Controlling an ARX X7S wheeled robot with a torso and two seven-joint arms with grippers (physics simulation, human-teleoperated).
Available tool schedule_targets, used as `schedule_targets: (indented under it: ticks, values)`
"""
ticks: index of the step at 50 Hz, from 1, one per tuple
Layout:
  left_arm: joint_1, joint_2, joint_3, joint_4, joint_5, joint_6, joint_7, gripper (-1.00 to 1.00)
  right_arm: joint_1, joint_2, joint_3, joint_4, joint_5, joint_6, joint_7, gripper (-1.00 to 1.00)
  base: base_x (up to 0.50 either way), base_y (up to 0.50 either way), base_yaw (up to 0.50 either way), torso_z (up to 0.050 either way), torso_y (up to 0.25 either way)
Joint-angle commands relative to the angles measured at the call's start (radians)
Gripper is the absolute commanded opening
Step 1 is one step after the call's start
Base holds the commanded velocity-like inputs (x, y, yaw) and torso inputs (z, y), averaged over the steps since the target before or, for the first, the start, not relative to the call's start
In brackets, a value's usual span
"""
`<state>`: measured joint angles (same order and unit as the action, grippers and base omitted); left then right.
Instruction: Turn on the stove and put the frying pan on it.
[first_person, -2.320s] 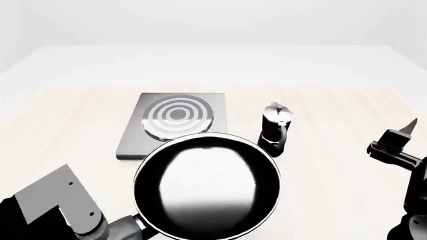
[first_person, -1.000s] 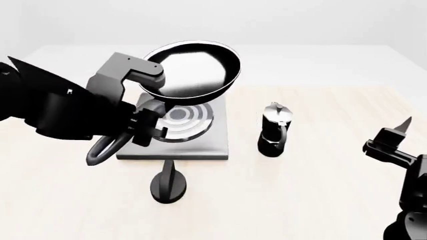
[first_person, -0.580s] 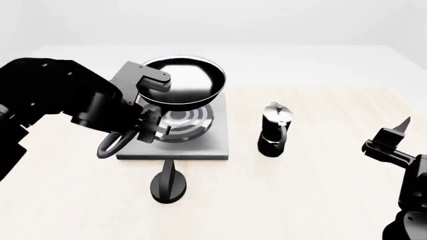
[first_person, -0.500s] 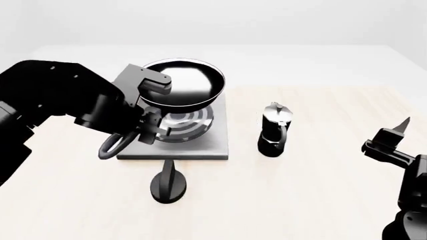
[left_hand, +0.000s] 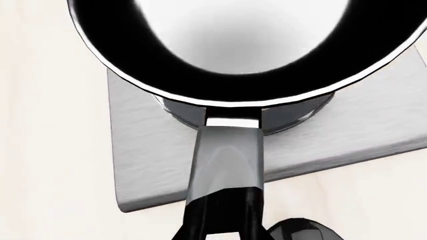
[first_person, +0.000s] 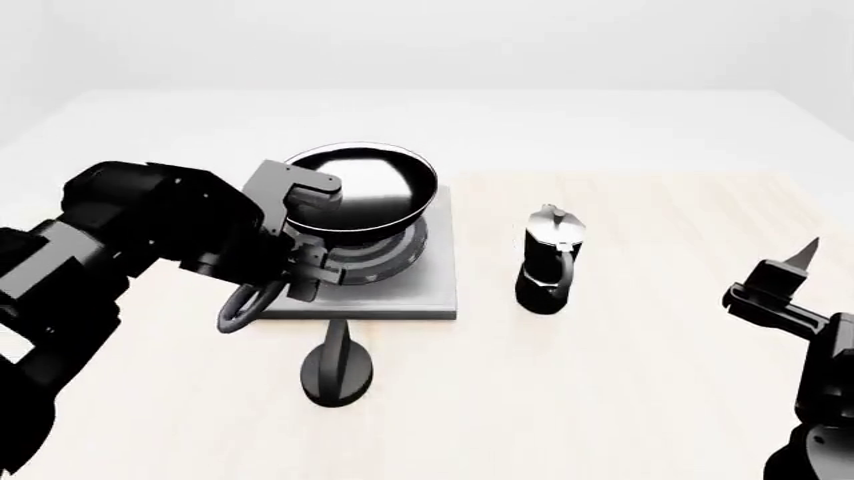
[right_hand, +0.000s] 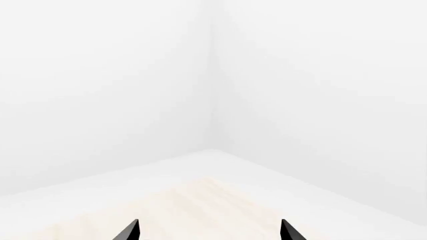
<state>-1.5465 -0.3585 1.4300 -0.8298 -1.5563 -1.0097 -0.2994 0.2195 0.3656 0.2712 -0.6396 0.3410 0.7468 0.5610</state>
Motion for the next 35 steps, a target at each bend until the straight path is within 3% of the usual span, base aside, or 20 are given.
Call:
schedule_targets:
  ticks: [1,35]
  values:
    - [0.007,0.064,-0.04,-0.107,0.121,0.06,0.099,-1.0,0.006,-0.018,0.028,0.022,-0.007,-0.014,-0.032,1.0,0.0,0.0,0.0,0.0,0.01]
    - [0.087,0.121,-0.005,-0.291,0.13,0.008,0.223,-1.0,-0.001,-0.016,0.024,0.026,-0.001,-0.028,-0.027,1.0,0.0,0.0,0.0,0.0,0.001]
